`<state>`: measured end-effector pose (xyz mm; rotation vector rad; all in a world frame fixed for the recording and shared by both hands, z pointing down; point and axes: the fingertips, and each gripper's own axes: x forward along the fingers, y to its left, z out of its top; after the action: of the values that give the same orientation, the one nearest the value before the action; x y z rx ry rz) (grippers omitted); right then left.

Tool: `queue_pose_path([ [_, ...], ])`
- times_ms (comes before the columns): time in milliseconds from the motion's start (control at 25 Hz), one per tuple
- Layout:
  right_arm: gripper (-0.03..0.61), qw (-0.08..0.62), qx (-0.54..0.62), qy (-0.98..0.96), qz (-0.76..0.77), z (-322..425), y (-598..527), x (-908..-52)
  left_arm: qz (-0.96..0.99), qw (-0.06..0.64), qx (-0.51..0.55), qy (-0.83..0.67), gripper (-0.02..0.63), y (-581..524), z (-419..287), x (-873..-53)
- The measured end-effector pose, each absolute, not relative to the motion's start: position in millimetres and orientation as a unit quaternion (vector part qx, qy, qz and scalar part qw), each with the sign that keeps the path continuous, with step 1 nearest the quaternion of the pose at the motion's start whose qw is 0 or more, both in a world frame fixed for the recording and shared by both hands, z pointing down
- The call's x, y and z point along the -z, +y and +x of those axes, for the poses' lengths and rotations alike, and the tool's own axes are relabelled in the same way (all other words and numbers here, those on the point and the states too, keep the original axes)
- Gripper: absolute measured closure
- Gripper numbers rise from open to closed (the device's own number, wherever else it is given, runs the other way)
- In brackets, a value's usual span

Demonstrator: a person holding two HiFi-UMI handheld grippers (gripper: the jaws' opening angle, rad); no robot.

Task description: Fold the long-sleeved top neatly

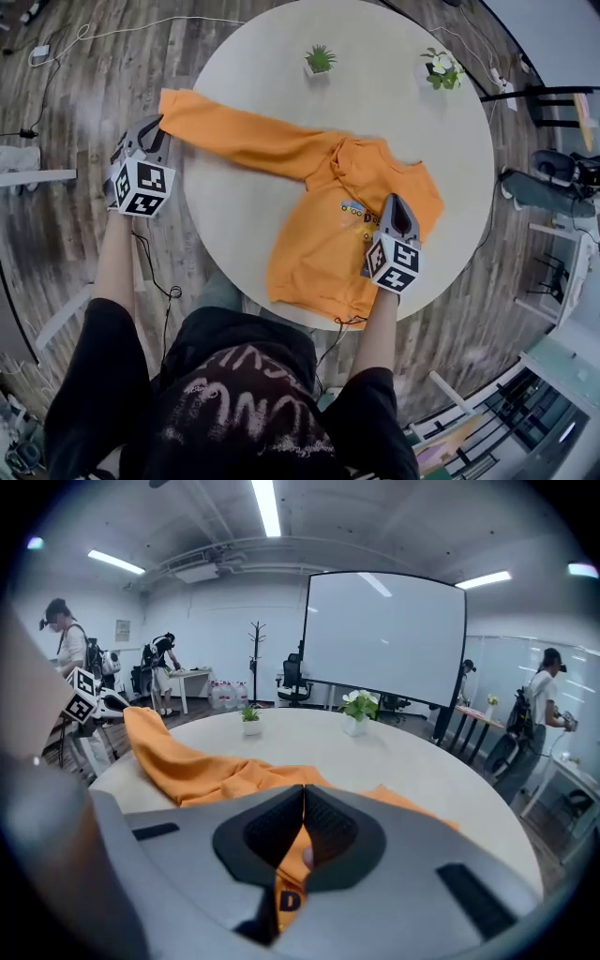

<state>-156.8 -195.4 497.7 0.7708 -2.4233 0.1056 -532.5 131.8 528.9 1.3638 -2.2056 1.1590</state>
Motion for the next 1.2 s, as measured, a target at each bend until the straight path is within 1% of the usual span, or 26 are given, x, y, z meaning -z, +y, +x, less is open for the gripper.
queue_pose_path([
  [240, 0.571, 0.271, -0.049, -0.910, 0.309, -104.5, -214.4, -479.4, 0.466, 0.107, -0.396, -0.784, 0.555, 91.0, -512.2, -474.1],
  [440, 0.571, 0.251, -0.047, -0.908, 0.332, -50.7, -233.1, -458.7, 0.487, 0.058, -0.397, -0.776, 0.555, 33.1, -473.3, -435.2],
  [840, 0.571, 0.216, -0.079, -0.890, 0.393, 73.3, -262.1, -449.2, 0.546, -0.014, -0.404, -0.734, 0.555, -86.5, -360.4, -392.8],
  [1040, 0.571, 0.213, -0.094, -0.876, 0.422, 134.5, -270.0, -459.4, 0.575, -0.040, -0.406, -0.709, 0.555, -139.6, -301.5, -387.1],
  [1200, 0.571, 0.217, -0.094, -0.872, 0.428, 167.3, -283.4, -466.3, 0.593, -0.059, -0.407, -0.693, 0.555, -180.1, -258.1, -387.4],
])
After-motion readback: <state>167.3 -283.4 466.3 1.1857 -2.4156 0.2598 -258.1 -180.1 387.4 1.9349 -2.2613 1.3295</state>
